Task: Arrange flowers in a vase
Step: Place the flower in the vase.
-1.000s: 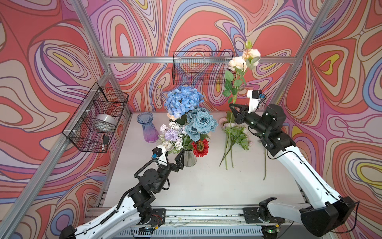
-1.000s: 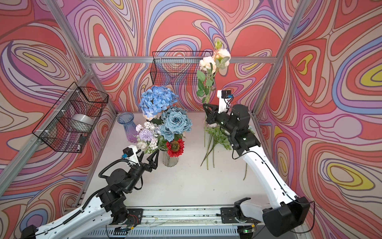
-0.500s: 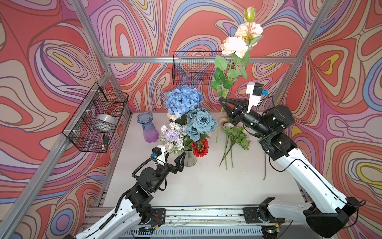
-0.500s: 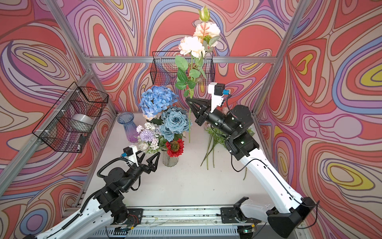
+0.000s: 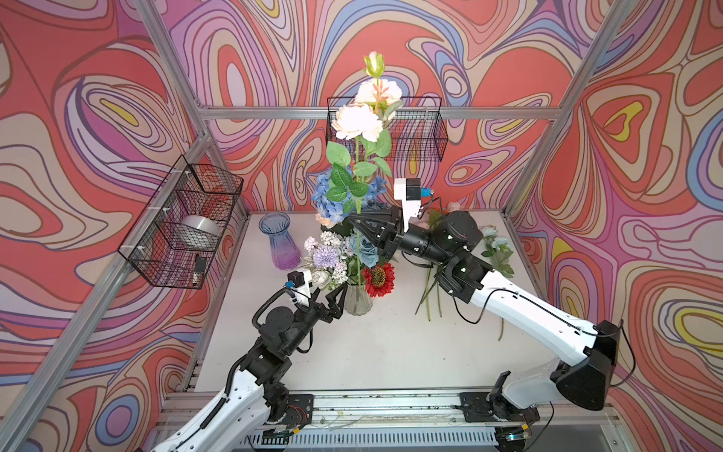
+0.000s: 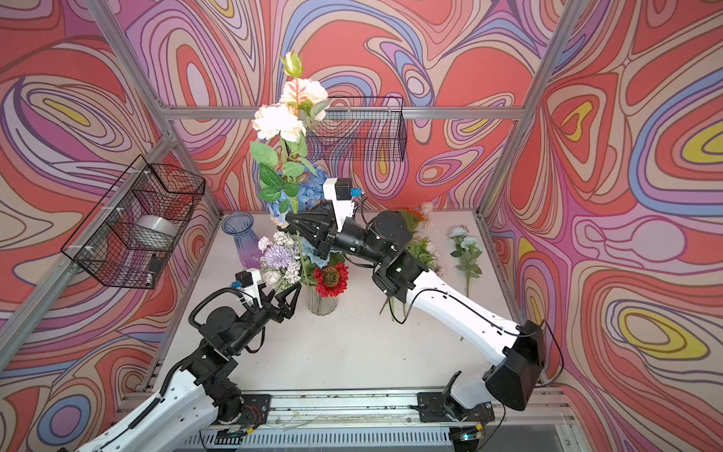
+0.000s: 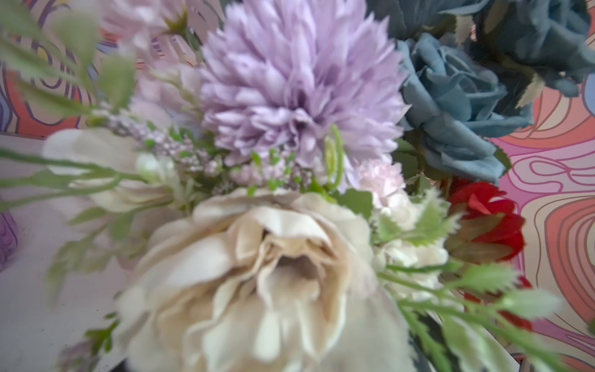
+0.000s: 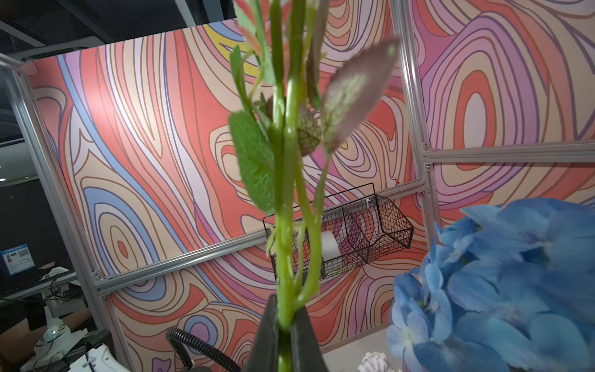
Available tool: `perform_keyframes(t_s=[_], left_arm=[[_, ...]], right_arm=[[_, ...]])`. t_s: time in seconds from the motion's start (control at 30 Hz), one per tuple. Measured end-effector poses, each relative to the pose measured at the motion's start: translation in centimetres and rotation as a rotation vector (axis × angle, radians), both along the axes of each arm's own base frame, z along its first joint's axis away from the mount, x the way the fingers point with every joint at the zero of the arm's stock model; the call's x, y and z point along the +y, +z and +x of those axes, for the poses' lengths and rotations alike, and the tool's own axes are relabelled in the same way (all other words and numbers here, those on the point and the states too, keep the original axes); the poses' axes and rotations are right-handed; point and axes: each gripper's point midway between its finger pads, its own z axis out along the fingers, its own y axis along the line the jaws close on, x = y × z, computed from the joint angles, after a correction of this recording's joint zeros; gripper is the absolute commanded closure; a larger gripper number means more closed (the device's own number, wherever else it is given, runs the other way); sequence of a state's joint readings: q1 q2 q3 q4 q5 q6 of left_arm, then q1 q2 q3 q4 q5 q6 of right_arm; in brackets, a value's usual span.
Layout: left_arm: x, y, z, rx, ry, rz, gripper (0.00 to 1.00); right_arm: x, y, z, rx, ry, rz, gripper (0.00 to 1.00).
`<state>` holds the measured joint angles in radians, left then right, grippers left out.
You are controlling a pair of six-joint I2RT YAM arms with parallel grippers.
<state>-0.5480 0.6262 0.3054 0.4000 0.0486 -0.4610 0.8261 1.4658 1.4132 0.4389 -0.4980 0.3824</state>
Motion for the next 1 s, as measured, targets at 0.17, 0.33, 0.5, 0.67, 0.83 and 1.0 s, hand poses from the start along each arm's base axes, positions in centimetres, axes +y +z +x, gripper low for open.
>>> perform_keyframes(t_s=[0.17, 0.33, 0.5, 0.67, 0.83, 1.0], left_arm=[[-0.2, 0.0, 1.0, -0.009, 0.012, 0.012, 0.29], [0.4, 1.7, 1.6, -0.062, 0.044, 0.008, 0.4], [0.6, 2.5, 1.7, -0.089, 0.053, 0.005, 0.4], [0.6, 2.5, 1.9, -0.095, 0.06, 0.01, 0.39], [0.5, 2.2, 2.3, -0.089, 0.063, 0.013, 0.39], [0.5, 2.0, 2.6, -0.084, 0.065, 0.016, 0.39]], right_arm=[[1.2, -0.7, -1.5, -0.1, 0.012, 0.03, 1.0], [2.2, -2.4, -1.8, -0.193, -0.02, 0.039, 1.0], [3.0, -4.2, -1.1, -0.249, -0.076, 0.005, 1.0], [3.3, -4.6, -1.0, -0.315, -0.136, -0.017, 1.0], [3.5, -5.3, -0.7, -0.365, -0.191, -0.048, 1.0], [3.7, -6.6, -0.1, -0.37, -0.224, -0.088, 1.0]])
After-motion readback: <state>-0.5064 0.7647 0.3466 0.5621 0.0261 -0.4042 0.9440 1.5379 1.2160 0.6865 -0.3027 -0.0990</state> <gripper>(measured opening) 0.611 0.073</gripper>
